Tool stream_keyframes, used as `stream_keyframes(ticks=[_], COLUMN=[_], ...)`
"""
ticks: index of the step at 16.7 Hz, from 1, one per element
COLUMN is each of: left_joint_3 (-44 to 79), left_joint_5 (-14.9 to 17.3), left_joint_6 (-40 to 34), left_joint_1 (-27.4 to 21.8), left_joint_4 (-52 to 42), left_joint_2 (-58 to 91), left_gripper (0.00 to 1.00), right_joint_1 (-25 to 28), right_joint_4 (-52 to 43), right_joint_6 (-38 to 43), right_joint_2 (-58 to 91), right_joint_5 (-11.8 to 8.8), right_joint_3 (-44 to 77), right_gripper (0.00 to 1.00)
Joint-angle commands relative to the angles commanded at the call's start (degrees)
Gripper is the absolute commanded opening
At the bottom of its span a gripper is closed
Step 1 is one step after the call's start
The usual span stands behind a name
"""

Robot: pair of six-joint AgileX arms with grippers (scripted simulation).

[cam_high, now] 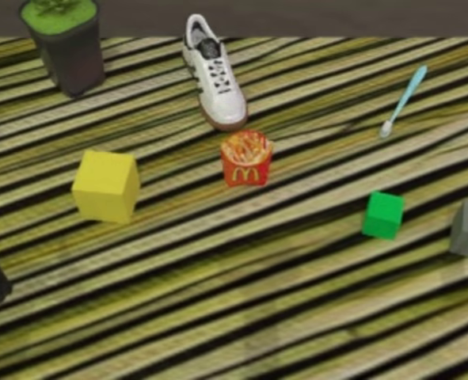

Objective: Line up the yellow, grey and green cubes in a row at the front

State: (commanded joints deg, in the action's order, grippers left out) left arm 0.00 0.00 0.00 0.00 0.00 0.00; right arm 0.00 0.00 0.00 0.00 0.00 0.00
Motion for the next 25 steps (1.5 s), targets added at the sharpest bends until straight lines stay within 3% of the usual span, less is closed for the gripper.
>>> stream_keyframes(ticks=[4, 9, 25], left_joint_3=[0.0, 0.0, 0.0], left_joint_5=[0.0, 0.0, 0.0], left_joint_6=[0.0, 0.0, 0.0], left_joint_1=[0.0, 0.0, 0.0], left_joint_4=[0.0, 0.0, 0.0], left_joint_2=[0.0, 0.0, 0.0], left_gripper=[1.00, 1.00, 1.00], right_joint_1=[0.3, 3.0, 17.5], right_joint_4=[-1.2, -10.1, -55.6], right_joint_6=[-1.0, -8.4, -45.6], right_joint_2=[1.7, 16.7, 105.0], right_joint_5=[0.1, 0.2, 0.2], right_joint_3=[1.7, 15.1, 81.3], right_gripper=[1.00, 1.00, 1.00])
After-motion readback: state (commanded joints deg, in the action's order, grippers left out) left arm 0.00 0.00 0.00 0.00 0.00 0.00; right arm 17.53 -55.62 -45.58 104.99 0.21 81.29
